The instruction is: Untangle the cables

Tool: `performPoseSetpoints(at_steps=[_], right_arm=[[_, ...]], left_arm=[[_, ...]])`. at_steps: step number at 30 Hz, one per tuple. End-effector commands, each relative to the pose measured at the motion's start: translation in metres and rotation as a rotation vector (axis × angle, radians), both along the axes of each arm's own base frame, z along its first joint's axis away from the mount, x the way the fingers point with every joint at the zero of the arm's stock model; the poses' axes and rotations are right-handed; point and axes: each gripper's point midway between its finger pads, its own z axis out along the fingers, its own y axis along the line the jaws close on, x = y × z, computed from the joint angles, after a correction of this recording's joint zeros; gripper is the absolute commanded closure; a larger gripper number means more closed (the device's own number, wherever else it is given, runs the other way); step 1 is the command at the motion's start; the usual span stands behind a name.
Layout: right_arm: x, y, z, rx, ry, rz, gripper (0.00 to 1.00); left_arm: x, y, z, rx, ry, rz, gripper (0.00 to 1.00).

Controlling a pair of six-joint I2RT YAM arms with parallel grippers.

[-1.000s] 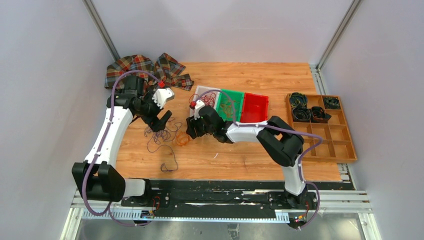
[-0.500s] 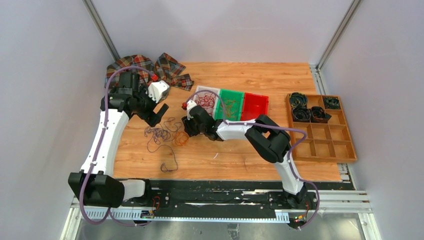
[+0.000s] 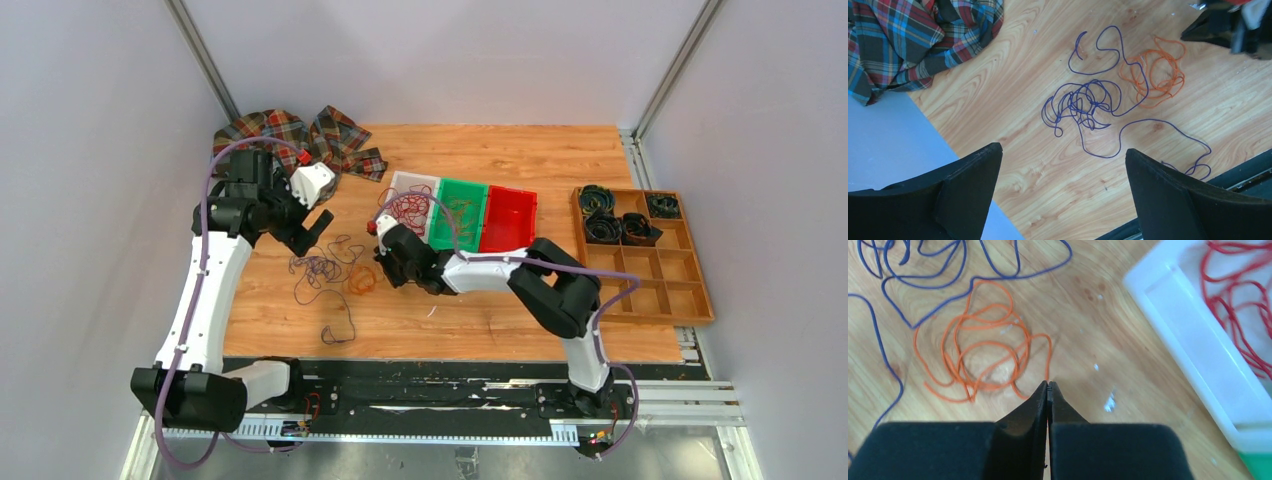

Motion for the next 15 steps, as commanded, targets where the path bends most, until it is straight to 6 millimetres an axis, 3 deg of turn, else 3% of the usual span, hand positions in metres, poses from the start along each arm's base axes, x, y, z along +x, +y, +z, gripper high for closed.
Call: performPoseSetpoints(at_steps=[1, 5, 10, 11, 12, 13, 15], right_arm=[[0.002, -0.024, 0.042, 0.024, -0.064, -0.066, 0.99], [0.003, -0.046, 0.068, 0.064, -0.094, -0.108, 0.99], [-0.003, -0.045, 0.077, 0.092, -0.067, -0.115, 0.96], [-0.003, -0.039, 0.078, 0.110, -0.047, -0.120, 0.84], [-0.005, -0.032, 0.077, 0.128, -0.026, -0.116, 0.59], [-0.009, -0.024, 0.076, 0.141, -0.016, -0.106, 0.46], [-0.014, -0.009, 0.072, 0.142, -0.008, -0.093, 0.37]], left_arm=[[-0.003, 0.001, 0.002, 0.005, -0.022, -0.018, 0.02], [-0.005, -0.003, 0.003, -0.007, -0.025, -0.037, 0.02], [-0.006, -0.003, 0.006, -0.003, -0.035, -0.050, 0.02], [-0.005, -0.003, 0.007, 0.002, -0.037, -0.051, 0.02], [-0.005, -0.002, 0.007, 0.006, -0.038, -0.049, 0.02], [-0.005, -0.001, 0.007, 0.009, -0.035, -0.045, 0.02], [-0.004, 0.001, 0.006, 0.017, -0.034, -0.038, 0.02]])
